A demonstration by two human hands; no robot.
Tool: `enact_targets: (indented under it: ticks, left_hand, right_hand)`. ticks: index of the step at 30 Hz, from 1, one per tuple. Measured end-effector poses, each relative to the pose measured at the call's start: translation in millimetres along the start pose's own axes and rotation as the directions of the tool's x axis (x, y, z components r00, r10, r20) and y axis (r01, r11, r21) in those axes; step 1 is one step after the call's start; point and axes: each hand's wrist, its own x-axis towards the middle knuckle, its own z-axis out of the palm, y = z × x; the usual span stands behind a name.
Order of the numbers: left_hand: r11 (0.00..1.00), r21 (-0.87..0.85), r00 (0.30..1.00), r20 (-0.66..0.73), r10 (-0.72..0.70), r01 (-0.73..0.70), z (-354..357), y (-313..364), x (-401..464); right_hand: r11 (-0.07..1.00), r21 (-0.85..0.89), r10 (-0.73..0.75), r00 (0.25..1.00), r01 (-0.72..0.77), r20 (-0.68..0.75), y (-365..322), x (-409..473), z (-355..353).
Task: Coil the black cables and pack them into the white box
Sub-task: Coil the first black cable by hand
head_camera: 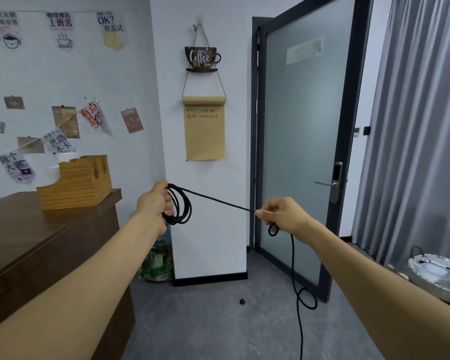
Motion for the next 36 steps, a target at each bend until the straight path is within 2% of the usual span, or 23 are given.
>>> enact_targets:
  ticks: [3,5,8,15,18,22,26,28,31,36]
  left_hand:
    - [1.0,-0.014,1.0,-0.024,-0.007,0.007,-2.3,3.2,3.6]
    - [1.0,0.001,0.999,-0.04,-0.012,0.012,-1.6,1.0,4.7]
    - [1.0,0.006,0.996,-0.081,-0.029,0.03,-1.4,-4.8,6.1]
    - [1.0,0.002,0.979,-0.204,-0.017,0.018,-1.1,-7.5,1.3]
    - [1.0,-0.001,0.978,-0.208,-0.002,0.002,1.2,-10.3,-0.4]
    - [0.961,0.217,0.981,-0.048,0.187,-0.172,8.5,-20.3,-2.5]
    - [0.785,0.479,0.918,0.16,0.362,-0.393,17.7,-33.0,-7.9]
    - [0.74,0.51,0.899,0.267,0.348,-0.438,23.3,-37.9,-12.3]
    - [0.726,0.525,0.887,0.375,0.271,-0.444,29.7,-41.1,-20.3]
    - [0.562,0.619,0.803,0.578,0.148,-0.549,30.5,-45.5,-30.6]
  right_hand:
    - [0.998,-0.069,0.025,0.987,-0.015,0.156,-2.0,-4.2,5.8]
    - [0.989,-0.141,0.063,0.976,-0.033,0.209,-2.0,-5.0,11.3]
    - [0.959,-0.283,0.087,0.971,-0.021,0.224,2.9,-4.6,13.4]
    - [0.97,-0.241,0.077,0.975,-0.025,0.209,12.6,-7.5,4.4]
    - [0.954,-0.301,0.059,0.985,-0.008,0.162,11.7,-6.3,5.7]
    - [0.901,-0.43,-0.029,0.996,0.061,0.082,-0.8,1.3,12.1]
    - [0.87,-0.46,-0.105,0.979,0.175,0.173,-24.8,0.3,24.9]
    - [0.871,-0.43,-0.139,0.959,0.237,0.247,-37.0,-3.5,31.0]
    - [0.873,-0.375,-0.189,0.924,0.314,0.332,-52.7,-8.7,34.0]
    - [0.93,-0.187,-0.246,0.912,0.318,0.328,-66.5,-13.7,25.6]
